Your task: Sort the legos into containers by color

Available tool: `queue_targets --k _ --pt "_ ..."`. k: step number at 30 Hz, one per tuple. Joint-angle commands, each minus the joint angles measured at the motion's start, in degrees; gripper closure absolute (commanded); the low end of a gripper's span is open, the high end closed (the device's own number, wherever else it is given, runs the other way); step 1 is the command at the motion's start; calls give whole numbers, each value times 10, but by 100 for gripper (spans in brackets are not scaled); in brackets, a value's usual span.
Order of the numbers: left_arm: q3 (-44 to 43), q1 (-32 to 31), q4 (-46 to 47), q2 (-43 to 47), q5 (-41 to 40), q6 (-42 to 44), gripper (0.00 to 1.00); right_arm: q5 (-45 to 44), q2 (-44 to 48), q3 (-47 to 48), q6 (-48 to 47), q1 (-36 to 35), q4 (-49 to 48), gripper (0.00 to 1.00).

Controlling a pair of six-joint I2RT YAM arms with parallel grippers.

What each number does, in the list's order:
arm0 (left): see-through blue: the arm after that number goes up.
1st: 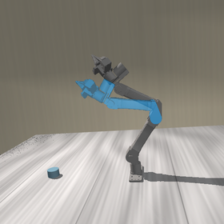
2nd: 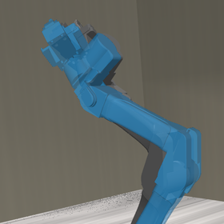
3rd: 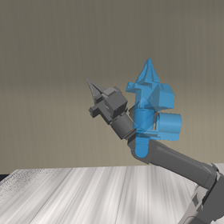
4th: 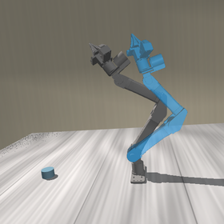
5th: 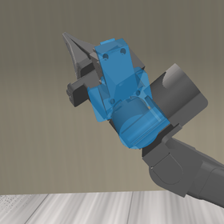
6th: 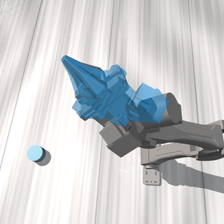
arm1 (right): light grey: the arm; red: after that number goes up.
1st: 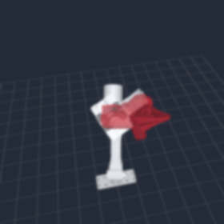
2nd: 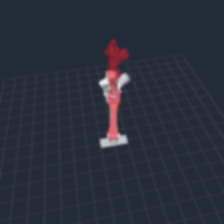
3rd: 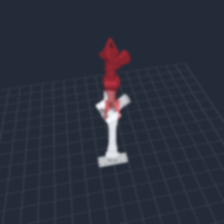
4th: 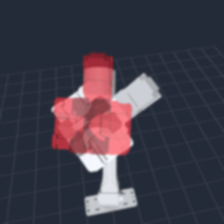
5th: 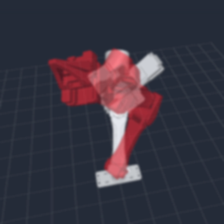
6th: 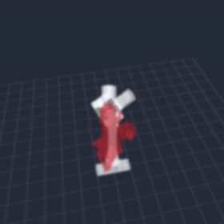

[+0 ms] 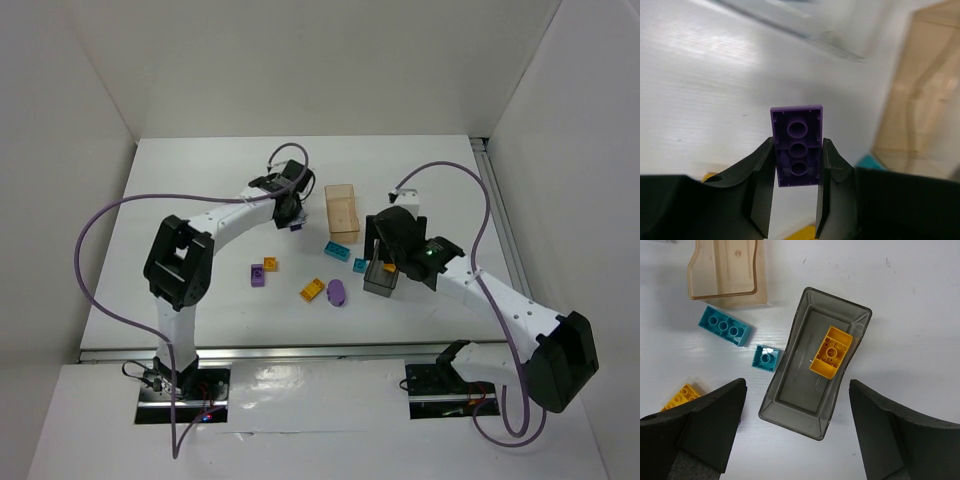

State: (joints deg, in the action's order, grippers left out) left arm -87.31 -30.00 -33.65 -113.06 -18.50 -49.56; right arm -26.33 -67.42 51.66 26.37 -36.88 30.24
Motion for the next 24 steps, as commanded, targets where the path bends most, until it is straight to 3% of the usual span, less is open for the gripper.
queue_targets --k 1,9,16,19,22,24 --pt "-64 -23 14 21 27 40 72 -28 34 -9 25 -5 11 10" --pt "-181 -39 30 -65 94 54 67 -40 77 -2 36 -5 50 10" --pt "-297 -45 25 -152 138 72 38 -45 94 -2 41 -5 83 10" --pt "-318 -51 19 -158 145 86 15 -40 105 -8 47 -5 83 8" --pt "-310 -56 13 -133 133 97 13 -24 105 -19 47 -5 72 8" --pt "-288 -56 13 -83 114 104 18 -15 98 -24 47 -5 58 8"
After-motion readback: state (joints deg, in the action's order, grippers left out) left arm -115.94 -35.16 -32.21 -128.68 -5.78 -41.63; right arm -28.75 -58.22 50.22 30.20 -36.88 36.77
